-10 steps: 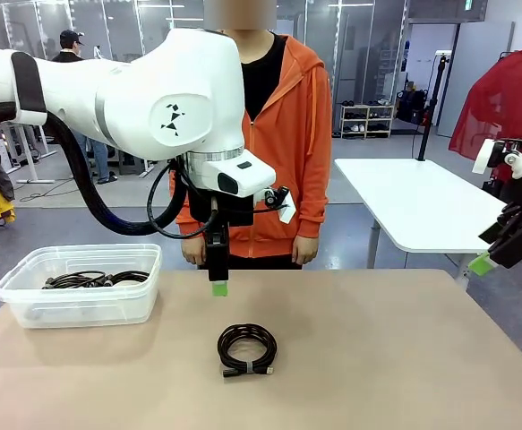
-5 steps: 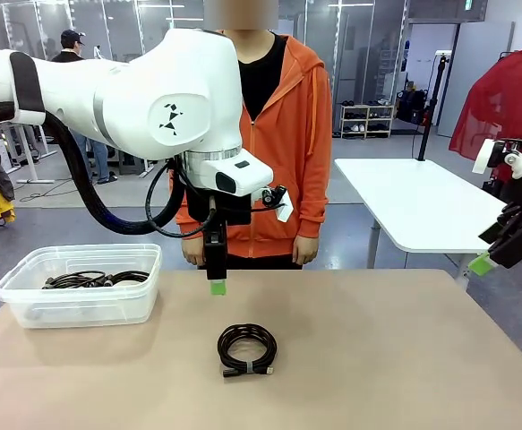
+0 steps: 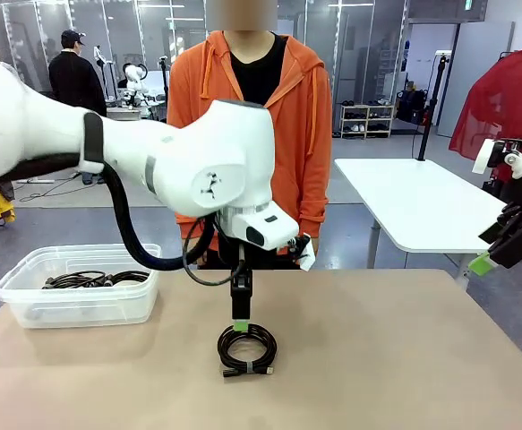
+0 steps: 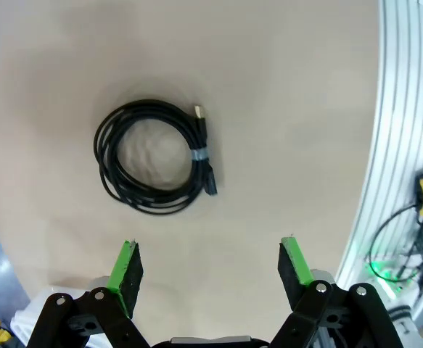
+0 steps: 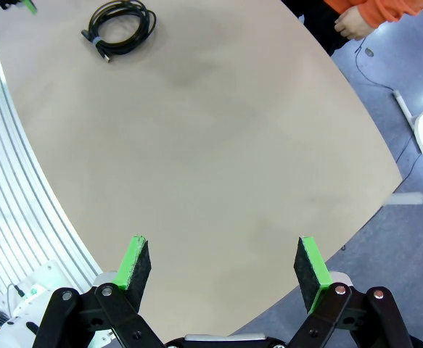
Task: Organize and store the cables.
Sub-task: Place the USB Extension Cable into the Organizing box.
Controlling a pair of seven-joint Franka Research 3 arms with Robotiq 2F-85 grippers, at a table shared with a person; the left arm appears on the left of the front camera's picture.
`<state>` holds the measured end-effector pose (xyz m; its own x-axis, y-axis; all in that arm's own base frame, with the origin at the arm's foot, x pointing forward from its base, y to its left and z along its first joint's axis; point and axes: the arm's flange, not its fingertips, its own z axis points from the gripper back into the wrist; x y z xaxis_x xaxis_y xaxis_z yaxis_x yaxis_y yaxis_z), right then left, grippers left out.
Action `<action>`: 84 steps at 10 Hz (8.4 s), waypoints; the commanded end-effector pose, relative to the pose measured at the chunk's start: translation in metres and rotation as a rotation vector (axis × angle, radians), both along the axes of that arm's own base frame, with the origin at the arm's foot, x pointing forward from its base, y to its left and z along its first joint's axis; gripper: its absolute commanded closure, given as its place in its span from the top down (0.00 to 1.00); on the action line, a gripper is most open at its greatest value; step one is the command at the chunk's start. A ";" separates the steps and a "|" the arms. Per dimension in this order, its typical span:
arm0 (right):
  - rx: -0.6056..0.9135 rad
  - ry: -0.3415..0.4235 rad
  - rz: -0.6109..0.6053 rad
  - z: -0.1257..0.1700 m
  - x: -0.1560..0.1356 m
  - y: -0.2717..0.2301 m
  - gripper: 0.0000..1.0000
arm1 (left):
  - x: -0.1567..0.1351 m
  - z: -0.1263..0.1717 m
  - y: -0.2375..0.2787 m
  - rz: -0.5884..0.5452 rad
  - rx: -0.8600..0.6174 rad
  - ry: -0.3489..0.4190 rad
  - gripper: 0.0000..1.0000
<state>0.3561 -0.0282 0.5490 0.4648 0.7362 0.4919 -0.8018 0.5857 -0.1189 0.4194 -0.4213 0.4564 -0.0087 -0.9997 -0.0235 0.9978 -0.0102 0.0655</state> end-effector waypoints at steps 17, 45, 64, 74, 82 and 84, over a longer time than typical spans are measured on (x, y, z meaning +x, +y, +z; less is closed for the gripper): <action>0.001 0.005 -0.008 0.002 0.003 0.001 1.00 | 0.042 -0.146 -0.003 -0.016 -0.088 0.076 0.95; 0.001 0.005 -0.008 0.002 0.003 0.001 1.00 | -0.013 0.054 0.026 -0.113 -0.016 0.132 0.17; 0.001 0.005 -0.008 0.002 0.003 0.001 1.00 | 0.097 0.101 0.318 0.036 -0.124 0.075 0.17; 0.001 0.005 -0.008 0.002 0.003 0.001 1.00 | 0.214 0.024 0.333 0.093 -0.095 0.217 0.17; 0.001 0.005 -0.008 0.002 0.003 0.001 1.00 | 0.262 -0.041 0.334 0.081 -0.094 0.208 0.17; 0.001 0.005 -0.008 0.002 0.003 0.001 1.00 | 0.263 -0.049 0.331 0.070 -0.096 0.239 0.21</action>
